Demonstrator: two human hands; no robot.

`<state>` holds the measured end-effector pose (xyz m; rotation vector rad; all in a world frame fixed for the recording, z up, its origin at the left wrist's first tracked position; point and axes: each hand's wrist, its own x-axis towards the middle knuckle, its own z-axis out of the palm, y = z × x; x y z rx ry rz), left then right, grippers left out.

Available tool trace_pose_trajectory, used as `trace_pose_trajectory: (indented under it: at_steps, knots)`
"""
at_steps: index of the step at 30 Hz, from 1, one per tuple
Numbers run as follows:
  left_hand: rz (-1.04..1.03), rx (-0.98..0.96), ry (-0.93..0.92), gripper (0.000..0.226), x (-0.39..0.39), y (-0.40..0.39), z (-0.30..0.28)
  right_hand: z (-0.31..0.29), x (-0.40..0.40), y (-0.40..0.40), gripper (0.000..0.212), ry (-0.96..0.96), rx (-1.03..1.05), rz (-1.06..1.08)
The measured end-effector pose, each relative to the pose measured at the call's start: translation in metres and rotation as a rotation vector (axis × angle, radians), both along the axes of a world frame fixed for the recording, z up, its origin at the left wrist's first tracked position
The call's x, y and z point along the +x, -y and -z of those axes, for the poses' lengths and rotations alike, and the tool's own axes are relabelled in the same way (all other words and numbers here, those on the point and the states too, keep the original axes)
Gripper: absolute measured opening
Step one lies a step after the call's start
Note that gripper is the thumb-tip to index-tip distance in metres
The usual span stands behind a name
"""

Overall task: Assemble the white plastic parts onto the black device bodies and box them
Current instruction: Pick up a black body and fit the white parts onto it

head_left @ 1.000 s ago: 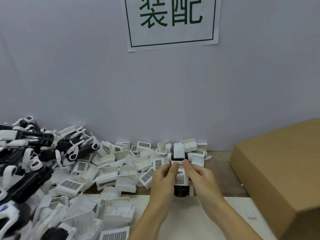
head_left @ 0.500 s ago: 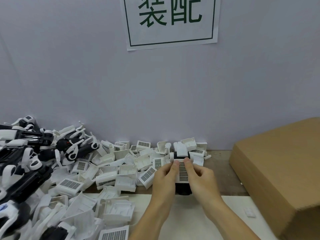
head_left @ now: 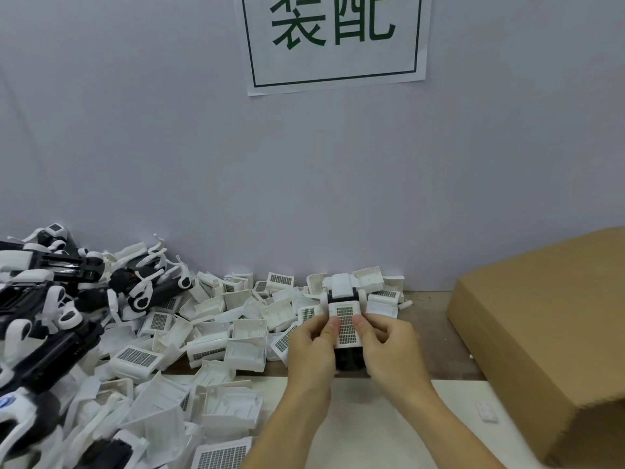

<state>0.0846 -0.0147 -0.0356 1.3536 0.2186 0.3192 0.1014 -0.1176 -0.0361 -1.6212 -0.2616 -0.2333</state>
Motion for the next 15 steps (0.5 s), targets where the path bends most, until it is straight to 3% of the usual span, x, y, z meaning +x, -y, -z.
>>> trace_pose_trajectory:
  at_steps: [4,9,12,15]
  knots:
    - [0.054,-0.247,-0.030,0.028,-0.0008,-0.0028,-0.0026,-0.0011,-0.0022,0.0011,0.020,0.018,-0.016,-0.091]
    - [0.052,-0.090,-0.029,0.020,-0.0004,-0.0016,0.0004,-0.0020,-0.0003,0.0052,0.019,-0.045,0.013,-0.076]
    - [0.018,-0.109,-0.016,0.016,-0.0024,-0.0020,-0.0017,-0.0036,0.0008,0.0050,0.018,-0.105,0.088,-0.117]
    - [-0.033,-0.172,0.001,0.017,-0.0029,-0.0043,-0.0025,0.0009,0.0019,0.0026,0.014,-0.048,0.035,-0.010]
